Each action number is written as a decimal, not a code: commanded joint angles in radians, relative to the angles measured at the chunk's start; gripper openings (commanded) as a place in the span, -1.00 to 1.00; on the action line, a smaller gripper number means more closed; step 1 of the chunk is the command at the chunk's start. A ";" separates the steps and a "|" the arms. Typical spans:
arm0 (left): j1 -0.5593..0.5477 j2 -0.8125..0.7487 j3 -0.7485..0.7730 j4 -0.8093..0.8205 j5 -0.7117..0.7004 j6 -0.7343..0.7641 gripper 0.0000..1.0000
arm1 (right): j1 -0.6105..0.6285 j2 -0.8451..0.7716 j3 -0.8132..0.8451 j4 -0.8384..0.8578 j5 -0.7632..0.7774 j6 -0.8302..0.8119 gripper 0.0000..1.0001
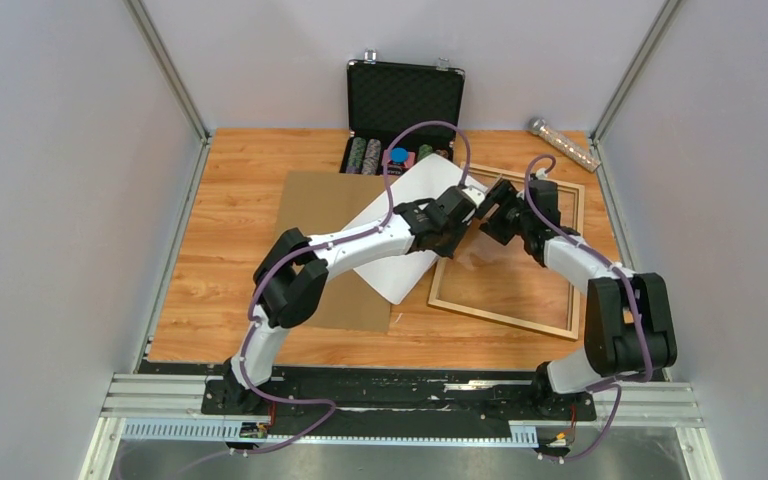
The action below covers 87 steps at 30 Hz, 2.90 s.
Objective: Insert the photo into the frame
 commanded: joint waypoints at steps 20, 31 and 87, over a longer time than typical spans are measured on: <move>-0.035 0.003 0.059 0.012 0.073 -0.038 0.02 | 0.022 0.073 0.038 0.055 -0.011 -0.004 0.17; -0.034 -0.040 0.033 0.009 0.138 -0.050 0.49 | -0.017 0.119 0.006 0.168 -0.071 0.001 -0.28; 0.034 -0.321 -0.085 -0.068 0.197 0.402 0.87 | -0.589 0.395 0.766 -0.905 -0.226 -1.115 -1.00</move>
